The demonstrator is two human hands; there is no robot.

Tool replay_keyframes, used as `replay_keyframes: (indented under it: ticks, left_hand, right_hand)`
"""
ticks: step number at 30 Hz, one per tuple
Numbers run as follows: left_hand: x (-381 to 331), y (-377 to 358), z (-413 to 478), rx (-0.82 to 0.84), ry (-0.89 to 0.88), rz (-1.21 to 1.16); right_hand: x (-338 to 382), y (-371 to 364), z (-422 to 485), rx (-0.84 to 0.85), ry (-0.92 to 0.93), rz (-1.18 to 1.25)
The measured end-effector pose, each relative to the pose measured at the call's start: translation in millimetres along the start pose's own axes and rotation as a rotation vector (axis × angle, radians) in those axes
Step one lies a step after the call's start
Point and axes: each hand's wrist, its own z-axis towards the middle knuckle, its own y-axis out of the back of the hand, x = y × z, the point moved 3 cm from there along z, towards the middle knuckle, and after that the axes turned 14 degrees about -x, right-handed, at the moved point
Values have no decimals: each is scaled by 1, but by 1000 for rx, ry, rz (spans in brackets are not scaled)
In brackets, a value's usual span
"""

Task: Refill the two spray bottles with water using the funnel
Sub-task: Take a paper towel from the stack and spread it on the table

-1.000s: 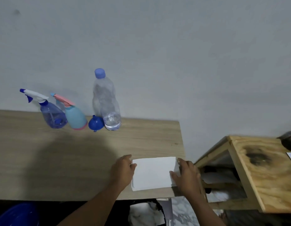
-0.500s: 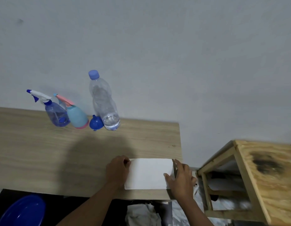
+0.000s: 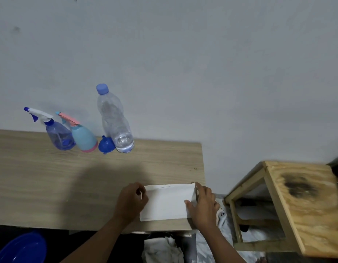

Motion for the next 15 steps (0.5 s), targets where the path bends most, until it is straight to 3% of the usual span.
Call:
replay_keyframes:
  ticks: [4,15]
  left_hand:
    - [1,5,-8,-33,-100,25]
    - [13,5,-12,-14,-63,57]
  right_hand:
    - [3,3,1,2,40,23]
    - [2,6,-1,-117,43,142]
